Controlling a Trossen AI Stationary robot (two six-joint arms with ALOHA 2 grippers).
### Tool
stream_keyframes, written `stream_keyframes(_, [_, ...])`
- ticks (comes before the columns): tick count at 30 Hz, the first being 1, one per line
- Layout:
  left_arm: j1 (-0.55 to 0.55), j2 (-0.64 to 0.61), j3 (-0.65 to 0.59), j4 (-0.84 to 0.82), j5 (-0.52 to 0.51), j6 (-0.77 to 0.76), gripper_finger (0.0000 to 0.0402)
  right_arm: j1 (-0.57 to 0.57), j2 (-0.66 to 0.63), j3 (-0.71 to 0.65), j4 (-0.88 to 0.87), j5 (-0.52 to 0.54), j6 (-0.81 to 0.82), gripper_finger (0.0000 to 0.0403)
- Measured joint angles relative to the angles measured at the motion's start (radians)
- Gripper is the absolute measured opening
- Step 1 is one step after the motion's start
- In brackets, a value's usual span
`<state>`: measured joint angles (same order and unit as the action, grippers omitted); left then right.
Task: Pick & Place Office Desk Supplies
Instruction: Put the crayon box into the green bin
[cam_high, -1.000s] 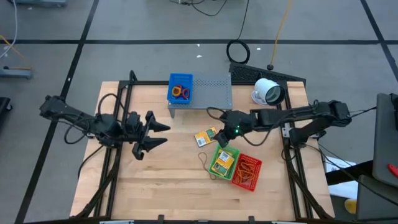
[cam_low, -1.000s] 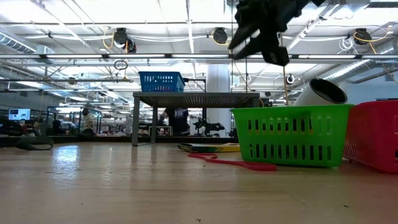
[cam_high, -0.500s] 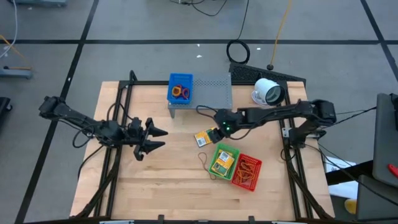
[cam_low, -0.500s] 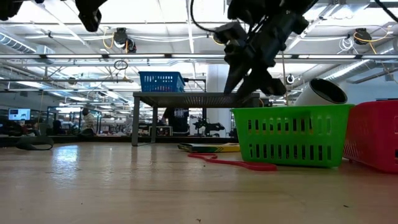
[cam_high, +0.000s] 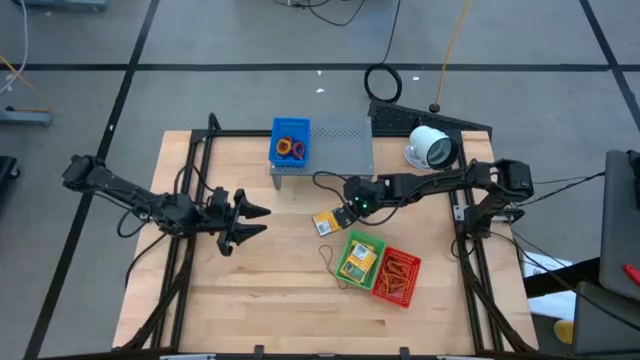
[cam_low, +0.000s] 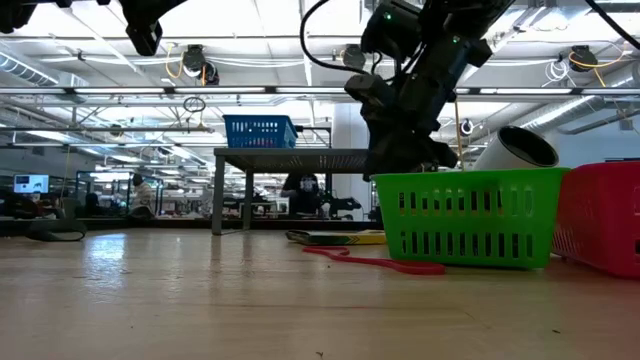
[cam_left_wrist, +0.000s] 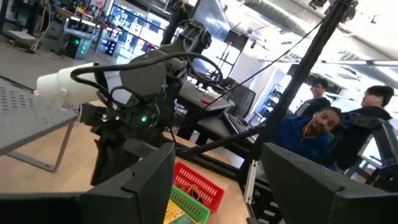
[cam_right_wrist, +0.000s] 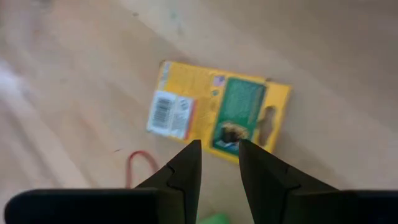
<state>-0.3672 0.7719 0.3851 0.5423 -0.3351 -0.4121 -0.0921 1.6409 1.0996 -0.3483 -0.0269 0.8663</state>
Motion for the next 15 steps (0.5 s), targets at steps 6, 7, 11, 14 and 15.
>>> stream_keyframes(6, [0.000, 0.000, 0.000, -0.001, 0.001, -0.017, 0.0251, -0.023, 0.000, -0.051, 0.025, 0.023, 0.009, 0.0104])
stream_keyframes(7, [0.000, 0.000, 0.000, -0.001, 0.001, -0.017, 0.0251, -0.027, 0.000, -0.069, 0.043, 0.011, 0.018, 0.0108])
stream_keyframes(11, [0.000, 0.000, 0.000, -0.001, 0.002, -0.031, 0.0251, -0.042, 0.000, -0.143, 0.147, -0.050, 0.080, 0.0138])
stream_keyframes(14, [0.000, 0.000, 0.000, -0.001, 0.011, -0.039, 0.0251, -0.045, 0.000, -0.187, 0.212, -0.078, 0.118, 0.0164])
stream_keyframes(15, [0.000, 0.000, 0.000, -0.001, 0.018, -0.039, 0.0251, -0.045, 0.000, -0.195, 0.221, -0.079, 0.129, 0.0172])
